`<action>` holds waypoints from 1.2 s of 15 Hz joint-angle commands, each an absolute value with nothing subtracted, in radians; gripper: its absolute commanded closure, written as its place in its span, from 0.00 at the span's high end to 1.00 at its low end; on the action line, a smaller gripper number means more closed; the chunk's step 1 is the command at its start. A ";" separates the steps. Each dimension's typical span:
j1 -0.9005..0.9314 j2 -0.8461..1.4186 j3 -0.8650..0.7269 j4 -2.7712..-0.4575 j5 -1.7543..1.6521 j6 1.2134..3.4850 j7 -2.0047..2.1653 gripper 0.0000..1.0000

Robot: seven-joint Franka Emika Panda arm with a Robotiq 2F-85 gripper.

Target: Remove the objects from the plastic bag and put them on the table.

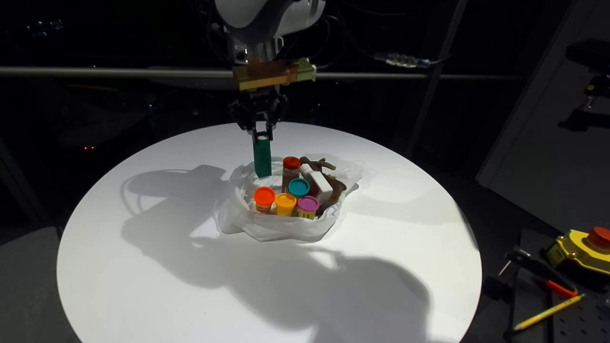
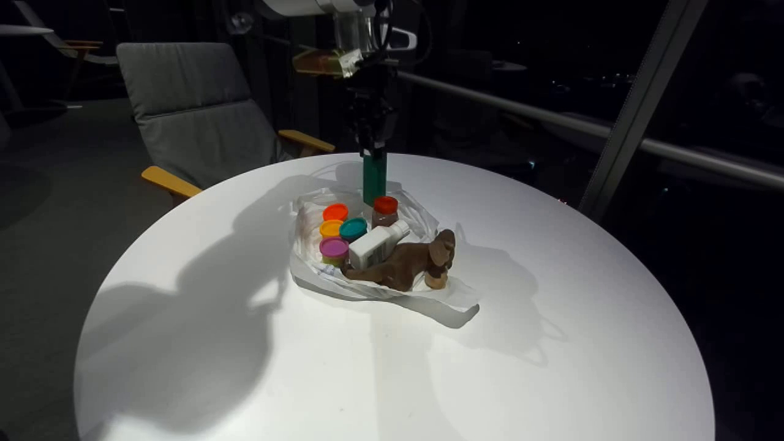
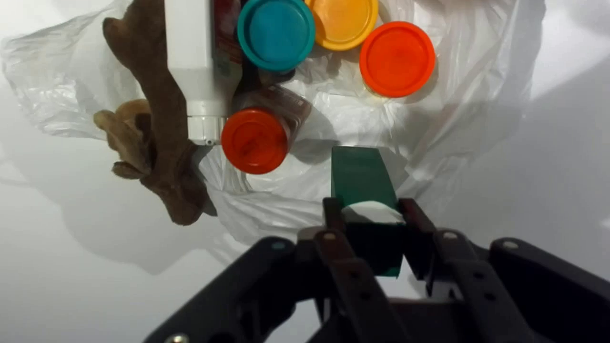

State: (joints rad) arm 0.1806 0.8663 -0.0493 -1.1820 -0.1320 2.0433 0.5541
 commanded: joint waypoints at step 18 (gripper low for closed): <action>0.459 0.552 0.048 -1.784 -0.296 2.227 0.871 0.09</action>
